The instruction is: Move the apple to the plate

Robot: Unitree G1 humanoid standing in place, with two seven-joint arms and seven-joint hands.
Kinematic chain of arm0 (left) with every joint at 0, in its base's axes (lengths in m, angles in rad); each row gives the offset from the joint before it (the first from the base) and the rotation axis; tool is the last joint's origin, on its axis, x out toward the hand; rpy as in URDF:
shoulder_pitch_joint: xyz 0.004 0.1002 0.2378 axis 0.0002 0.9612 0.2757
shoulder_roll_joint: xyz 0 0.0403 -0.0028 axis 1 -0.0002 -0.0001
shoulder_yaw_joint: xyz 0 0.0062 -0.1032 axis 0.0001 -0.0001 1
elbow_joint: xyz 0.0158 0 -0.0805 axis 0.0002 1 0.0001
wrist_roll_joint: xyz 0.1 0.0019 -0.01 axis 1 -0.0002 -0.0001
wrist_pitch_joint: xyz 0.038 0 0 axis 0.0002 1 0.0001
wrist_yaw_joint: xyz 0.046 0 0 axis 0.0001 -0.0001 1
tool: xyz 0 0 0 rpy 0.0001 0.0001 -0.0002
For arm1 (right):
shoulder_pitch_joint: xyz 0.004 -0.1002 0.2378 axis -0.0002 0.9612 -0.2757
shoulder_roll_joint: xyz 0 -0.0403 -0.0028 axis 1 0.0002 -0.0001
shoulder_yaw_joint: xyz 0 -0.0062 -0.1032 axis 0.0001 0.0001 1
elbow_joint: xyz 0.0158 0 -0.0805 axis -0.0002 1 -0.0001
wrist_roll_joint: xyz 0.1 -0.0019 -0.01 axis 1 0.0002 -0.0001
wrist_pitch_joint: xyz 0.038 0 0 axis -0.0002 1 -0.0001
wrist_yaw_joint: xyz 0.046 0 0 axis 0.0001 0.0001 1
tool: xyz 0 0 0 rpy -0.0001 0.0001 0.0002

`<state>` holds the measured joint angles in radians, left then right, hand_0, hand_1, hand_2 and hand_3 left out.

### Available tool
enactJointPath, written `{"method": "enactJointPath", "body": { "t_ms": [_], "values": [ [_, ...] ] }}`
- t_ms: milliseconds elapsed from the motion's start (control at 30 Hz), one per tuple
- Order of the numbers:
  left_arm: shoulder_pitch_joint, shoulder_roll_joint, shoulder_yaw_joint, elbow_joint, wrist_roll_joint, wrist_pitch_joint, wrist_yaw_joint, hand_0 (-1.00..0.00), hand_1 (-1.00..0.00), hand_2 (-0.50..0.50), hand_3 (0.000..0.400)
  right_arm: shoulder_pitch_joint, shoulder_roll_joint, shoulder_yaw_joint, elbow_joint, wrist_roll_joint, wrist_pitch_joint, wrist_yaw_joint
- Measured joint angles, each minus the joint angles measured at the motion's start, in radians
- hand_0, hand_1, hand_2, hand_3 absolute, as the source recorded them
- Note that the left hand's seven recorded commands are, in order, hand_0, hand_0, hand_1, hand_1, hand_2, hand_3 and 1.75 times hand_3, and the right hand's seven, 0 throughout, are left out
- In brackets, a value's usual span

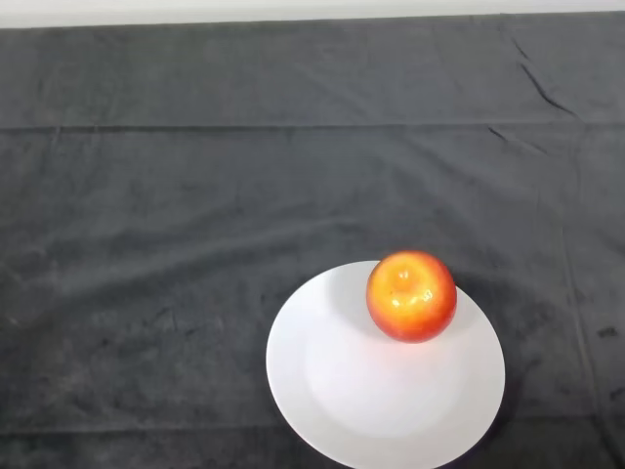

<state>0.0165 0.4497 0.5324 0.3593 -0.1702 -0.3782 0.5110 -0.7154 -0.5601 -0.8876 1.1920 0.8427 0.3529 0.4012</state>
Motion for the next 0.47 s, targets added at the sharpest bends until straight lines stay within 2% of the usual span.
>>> {"method": "enactJointPath", "body": {
  "t_ms": [467],
  "values": [
    [0.000, 0.000, 0.000, 0.000, 0.000, 0.000, -0.012, 0.00, 0.00, 0.00, 0.000, 0.000, 0.000, 0.0000, 0.000, 0.0000, 0.000, 0.0000]
  ]
}}
